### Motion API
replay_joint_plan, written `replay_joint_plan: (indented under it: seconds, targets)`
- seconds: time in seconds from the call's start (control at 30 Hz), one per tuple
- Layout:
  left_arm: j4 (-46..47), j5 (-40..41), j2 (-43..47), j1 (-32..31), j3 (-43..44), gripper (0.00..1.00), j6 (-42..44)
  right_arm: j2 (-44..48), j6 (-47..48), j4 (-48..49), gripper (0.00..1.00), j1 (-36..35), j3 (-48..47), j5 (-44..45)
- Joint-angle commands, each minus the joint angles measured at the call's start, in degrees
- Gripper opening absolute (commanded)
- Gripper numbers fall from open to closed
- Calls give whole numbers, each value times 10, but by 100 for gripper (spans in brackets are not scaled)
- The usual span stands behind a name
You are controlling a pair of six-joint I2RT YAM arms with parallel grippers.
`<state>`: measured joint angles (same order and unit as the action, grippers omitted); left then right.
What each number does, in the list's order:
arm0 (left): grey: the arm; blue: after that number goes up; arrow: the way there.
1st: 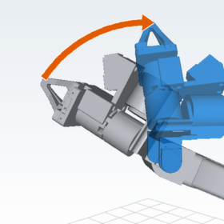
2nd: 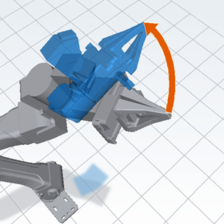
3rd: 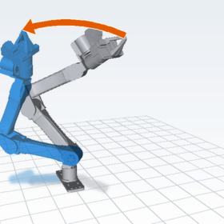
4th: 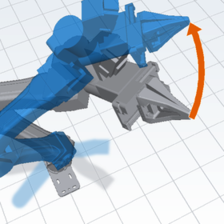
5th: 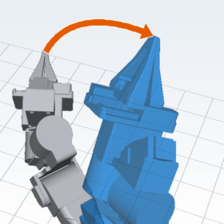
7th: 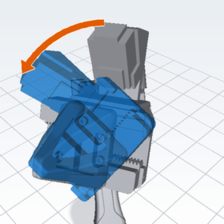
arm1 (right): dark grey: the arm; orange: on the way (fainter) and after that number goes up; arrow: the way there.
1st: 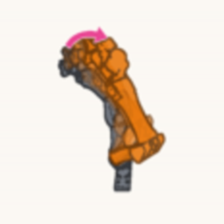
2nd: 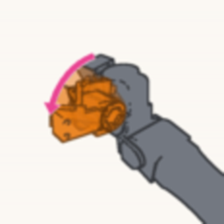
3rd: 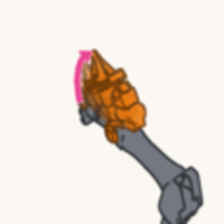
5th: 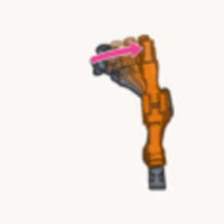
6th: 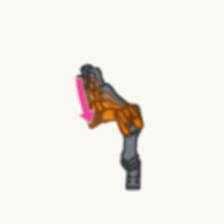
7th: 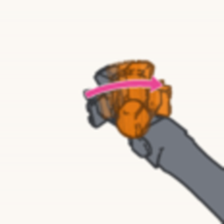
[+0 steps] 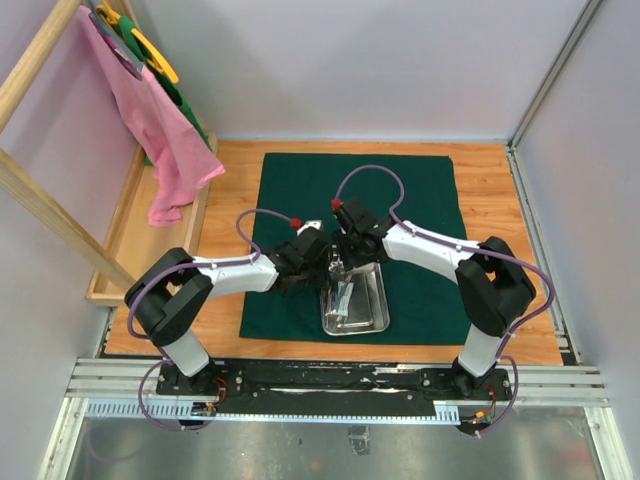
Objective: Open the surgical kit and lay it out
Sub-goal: Pick up the medical item from the container.
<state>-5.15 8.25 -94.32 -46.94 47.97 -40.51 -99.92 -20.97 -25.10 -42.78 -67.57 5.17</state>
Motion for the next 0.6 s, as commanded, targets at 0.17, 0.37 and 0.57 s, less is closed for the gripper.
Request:
replay_joint_plan:
  seconds: [0.17, 0.37, 0.57]
  targets:
    - [12, -14, -43, 3, 47, 37, 26, -25, 2, 0, 44, 34, -18, 28]
    - [17, -33, -37, 1, 41, 36, 19, -37, 6, 3, 44, 45, -11, 23]
    - [11, -27, 6, 1, 8, 42, 6, -48, 3, -5, 45, 45, 1, 43]
